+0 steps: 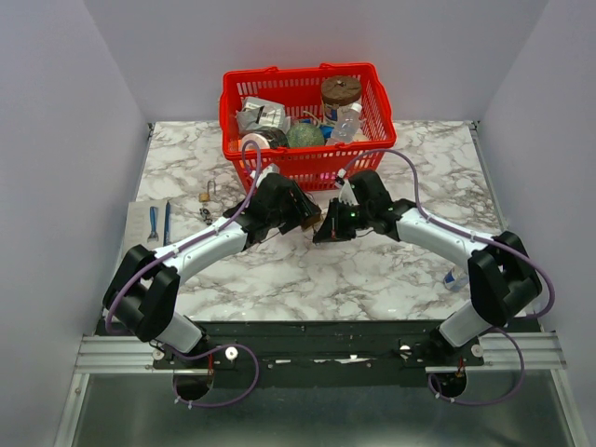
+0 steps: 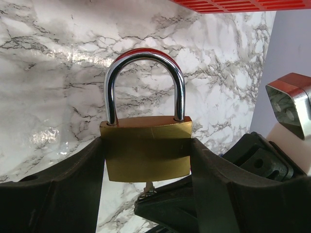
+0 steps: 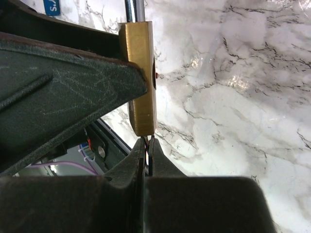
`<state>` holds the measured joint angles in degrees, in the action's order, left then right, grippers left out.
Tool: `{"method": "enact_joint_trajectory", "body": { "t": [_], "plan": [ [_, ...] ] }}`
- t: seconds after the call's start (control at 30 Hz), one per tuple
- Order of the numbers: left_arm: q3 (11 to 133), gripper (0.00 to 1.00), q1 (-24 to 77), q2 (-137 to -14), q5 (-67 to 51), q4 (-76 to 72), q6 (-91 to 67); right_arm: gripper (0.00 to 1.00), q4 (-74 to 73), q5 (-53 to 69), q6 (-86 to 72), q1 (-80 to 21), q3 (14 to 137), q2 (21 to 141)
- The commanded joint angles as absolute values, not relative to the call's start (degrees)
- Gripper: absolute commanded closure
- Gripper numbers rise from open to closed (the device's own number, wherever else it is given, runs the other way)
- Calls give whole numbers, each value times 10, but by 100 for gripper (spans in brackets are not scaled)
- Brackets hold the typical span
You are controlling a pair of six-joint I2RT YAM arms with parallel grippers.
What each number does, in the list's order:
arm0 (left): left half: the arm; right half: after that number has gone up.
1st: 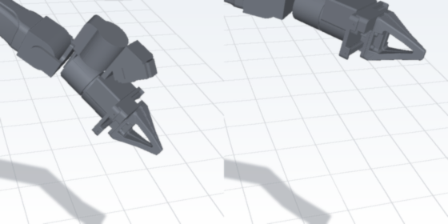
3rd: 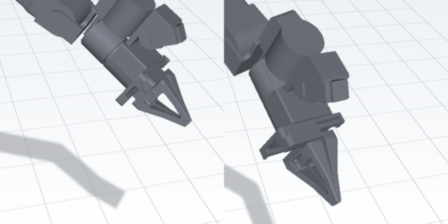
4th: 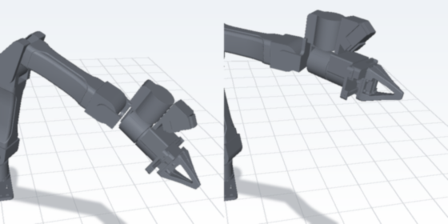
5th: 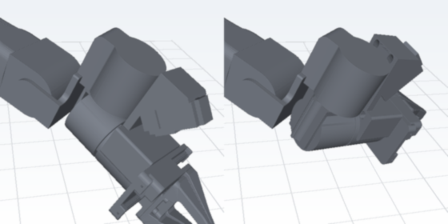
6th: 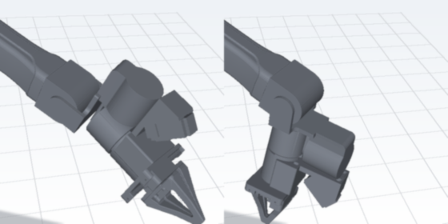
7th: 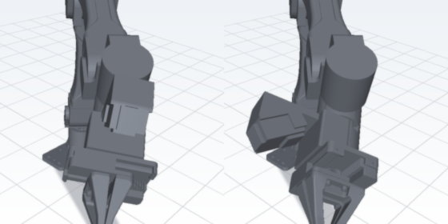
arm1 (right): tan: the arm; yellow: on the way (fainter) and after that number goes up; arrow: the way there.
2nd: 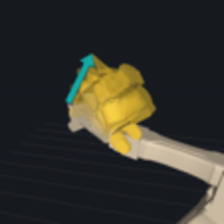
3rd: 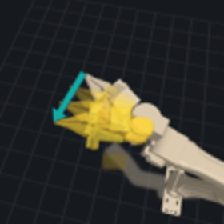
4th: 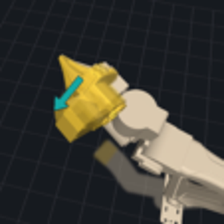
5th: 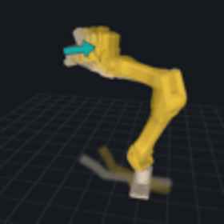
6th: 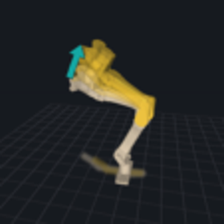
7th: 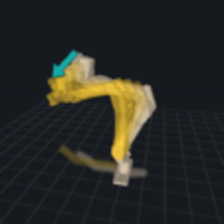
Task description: Unlock with the key
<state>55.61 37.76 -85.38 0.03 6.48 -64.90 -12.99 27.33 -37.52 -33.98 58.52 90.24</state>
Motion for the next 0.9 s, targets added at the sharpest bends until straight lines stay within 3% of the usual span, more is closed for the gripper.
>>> {"method": "enact_joint_trajectory", "body": {
  "t": [0.0,0.87],
  "plan": [
    [564,100,408,-824,-67,87,-658,99,-17,190,-361,-331,595,869],
    [570,100,411,-845,-103,69,-654,99,-17,163,-309,-321,595,846]
  ]
}}
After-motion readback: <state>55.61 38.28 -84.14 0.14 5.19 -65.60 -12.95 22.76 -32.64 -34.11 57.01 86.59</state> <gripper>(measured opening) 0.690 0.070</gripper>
